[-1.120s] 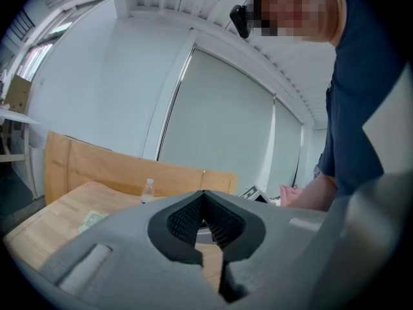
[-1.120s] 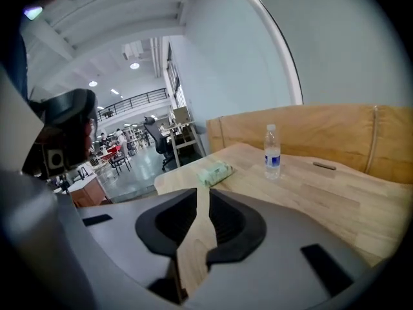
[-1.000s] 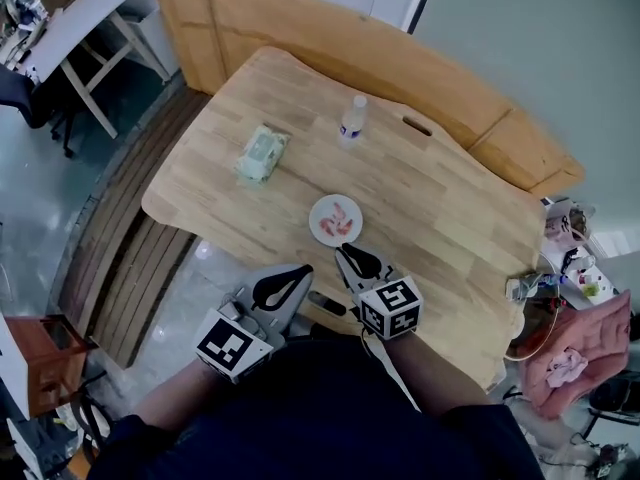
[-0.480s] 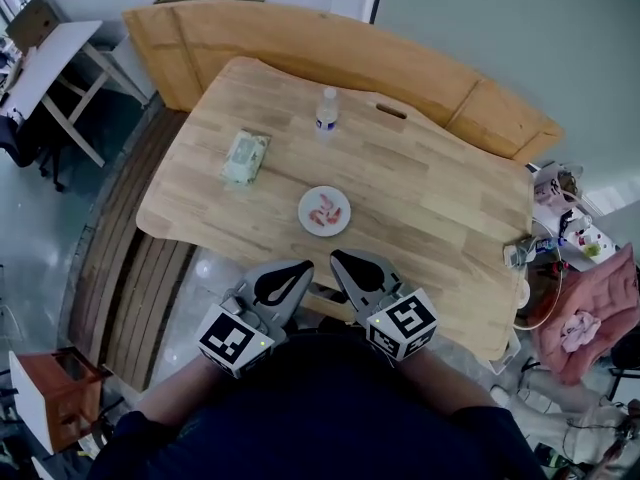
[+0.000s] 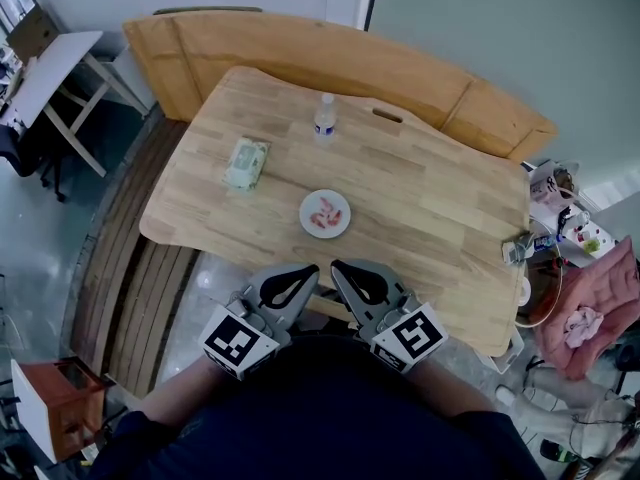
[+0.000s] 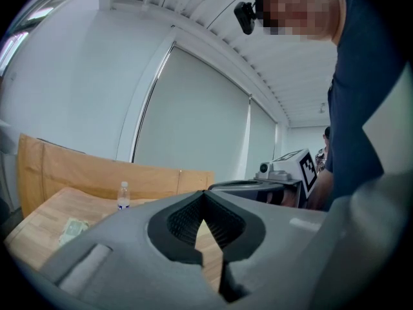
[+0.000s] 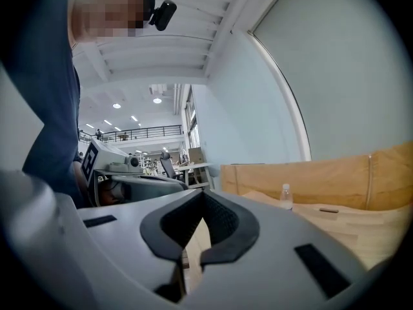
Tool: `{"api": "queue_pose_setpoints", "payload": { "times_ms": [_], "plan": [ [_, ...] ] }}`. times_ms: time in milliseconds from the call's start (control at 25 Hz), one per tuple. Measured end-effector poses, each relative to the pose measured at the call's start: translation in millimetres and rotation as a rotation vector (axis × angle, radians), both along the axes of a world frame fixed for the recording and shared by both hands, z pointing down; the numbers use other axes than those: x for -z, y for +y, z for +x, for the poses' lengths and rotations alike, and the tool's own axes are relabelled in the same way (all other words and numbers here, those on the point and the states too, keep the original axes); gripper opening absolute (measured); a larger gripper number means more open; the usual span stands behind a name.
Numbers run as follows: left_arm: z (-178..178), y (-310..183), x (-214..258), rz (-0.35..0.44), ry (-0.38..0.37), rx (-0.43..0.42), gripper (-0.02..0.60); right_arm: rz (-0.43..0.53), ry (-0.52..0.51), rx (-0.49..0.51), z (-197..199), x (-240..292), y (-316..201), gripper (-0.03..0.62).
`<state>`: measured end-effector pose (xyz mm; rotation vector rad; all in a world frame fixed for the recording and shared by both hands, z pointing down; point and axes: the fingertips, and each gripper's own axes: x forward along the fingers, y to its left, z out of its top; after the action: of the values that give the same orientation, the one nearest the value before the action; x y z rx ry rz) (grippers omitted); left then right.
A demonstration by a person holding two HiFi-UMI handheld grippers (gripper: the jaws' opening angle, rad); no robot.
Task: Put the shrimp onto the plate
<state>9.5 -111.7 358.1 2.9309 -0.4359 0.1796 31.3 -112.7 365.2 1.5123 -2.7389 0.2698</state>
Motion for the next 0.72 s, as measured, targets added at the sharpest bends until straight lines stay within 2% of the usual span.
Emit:
{"api": "queue_pose_setpoints", "payload": {
  "times_ms": [720],
  "plan": [
    [-7.1,8.2,-1.0,0.009,-0.011,-0.006,0.004,-0.019,-0.008,0.000,0.4,-3.2,5.1,0.009]
  ]
}}
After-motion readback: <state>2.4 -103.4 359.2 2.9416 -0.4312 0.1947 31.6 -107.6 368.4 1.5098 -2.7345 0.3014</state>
